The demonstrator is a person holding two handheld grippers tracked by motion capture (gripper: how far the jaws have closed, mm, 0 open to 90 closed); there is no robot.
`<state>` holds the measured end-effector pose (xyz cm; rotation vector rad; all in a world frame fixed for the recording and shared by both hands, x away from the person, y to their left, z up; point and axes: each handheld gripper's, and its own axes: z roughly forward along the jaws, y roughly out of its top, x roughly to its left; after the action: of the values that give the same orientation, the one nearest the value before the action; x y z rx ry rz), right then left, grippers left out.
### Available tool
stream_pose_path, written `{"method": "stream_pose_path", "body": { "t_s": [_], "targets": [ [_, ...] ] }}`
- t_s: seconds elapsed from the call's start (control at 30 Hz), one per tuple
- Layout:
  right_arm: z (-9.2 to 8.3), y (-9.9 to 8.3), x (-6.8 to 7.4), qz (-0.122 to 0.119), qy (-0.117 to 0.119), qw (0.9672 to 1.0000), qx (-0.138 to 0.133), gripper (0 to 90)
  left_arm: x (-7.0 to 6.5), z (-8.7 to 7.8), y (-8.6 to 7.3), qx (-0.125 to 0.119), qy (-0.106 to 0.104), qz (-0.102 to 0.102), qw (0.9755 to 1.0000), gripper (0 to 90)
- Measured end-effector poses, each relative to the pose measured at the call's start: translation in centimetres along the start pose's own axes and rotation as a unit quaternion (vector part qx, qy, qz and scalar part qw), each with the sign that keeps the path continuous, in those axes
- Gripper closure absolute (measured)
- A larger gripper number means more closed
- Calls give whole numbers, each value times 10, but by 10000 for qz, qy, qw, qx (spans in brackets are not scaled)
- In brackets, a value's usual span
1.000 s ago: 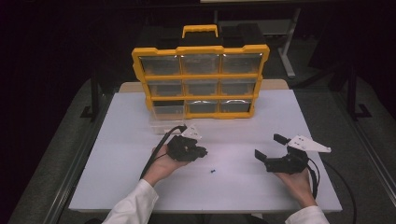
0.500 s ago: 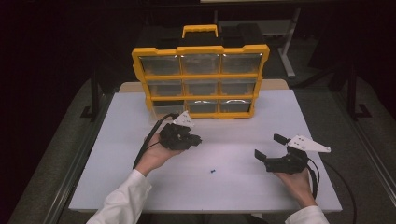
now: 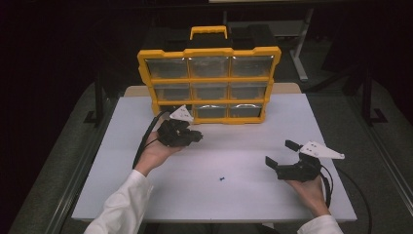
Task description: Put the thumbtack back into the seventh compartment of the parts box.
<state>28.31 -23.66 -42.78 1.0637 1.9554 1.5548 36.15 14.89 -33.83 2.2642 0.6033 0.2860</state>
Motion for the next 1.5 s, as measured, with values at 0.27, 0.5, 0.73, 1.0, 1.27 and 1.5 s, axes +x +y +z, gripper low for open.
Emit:
{"method": "stream_pose_path", "body": {
  "t_s": [0.27,0.5,0.73,1.0,1.27,1.5],
  "targets": [
    [0,0,1,-6,-19,10000,18,0,15,-19,14,-97,242,15,9997,833],
    [0,0,1,-24,-10,10000,27,0,30,-24,14,-31,452,-114,9989,833],
    [1,-1,1,-33,-12,10000,75,0,48,-30,11,-61,603,-360,9975,833],
    [2,-1,2,-78,-13,9999,105,0,62,-30,10,-22,744,-497,9960,831],
    [2,-1,2,-60,-16,9999,92,0,78,-25,5,71,823,-865,9928,830],
    [2,-1,2,-52,-27,9999,86,0,82,-21,3,138,656,-995,9928,665]
  ]
}}
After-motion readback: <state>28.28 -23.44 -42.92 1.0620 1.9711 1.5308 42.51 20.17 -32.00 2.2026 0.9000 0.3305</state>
